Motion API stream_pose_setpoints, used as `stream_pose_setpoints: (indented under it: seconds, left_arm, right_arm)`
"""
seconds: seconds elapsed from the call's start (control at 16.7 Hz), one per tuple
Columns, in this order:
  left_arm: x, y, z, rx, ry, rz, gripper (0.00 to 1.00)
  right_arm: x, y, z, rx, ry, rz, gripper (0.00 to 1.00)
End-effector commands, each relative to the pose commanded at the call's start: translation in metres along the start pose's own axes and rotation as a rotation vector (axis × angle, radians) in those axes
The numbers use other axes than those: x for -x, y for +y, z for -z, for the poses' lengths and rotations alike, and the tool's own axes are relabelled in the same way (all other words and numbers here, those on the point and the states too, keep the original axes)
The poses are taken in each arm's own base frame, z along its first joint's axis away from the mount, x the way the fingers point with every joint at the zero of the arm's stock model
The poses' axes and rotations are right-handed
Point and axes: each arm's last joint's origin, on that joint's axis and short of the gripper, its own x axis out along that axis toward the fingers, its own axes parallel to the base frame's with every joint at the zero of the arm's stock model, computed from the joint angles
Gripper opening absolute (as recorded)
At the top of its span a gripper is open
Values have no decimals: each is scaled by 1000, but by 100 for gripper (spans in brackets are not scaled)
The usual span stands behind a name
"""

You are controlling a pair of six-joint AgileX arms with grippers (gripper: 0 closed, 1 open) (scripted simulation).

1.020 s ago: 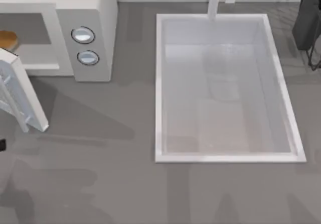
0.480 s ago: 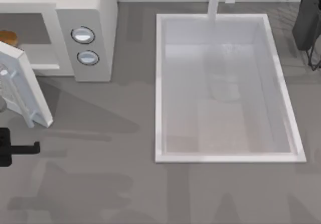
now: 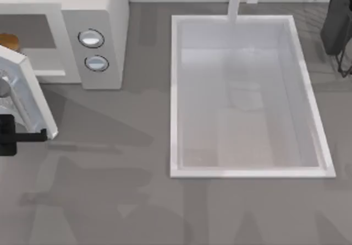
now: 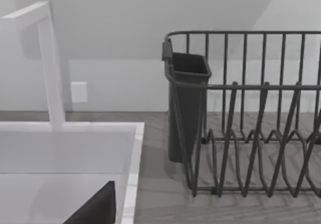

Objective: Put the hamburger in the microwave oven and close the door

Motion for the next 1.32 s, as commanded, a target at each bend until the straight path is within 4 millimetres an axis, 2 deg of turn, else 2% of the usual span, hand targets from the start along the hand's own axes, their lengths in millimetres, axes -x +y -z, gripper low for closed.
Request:
stream_pose_setpoints:
  seconds: [0.18,0.36,0.48,0.78,0.9,1.32]
  left_arm:
    - [-31,0,-7,2,67,0,0]
    - [-53,0,-23,1,47,0,0]
    - [-59,0,-31,0,25,-1,0]
    - [-58,1,-30,3,26,-3,0]
    - [-65,1,-36,3,32,-3,0]
    - [-122,2,-86,3,17,-4,0]
  right_arm:
    - [0,0,0,0,0,0,100]
    - [0,0,0,0,0,0,100]
    - [0,0,0,0,0,0,100]
    - [0,0,0,0,0,0,100]
    - [0,0,0,0,0,0,100]
    - [0,0,0,0,0,0,100]
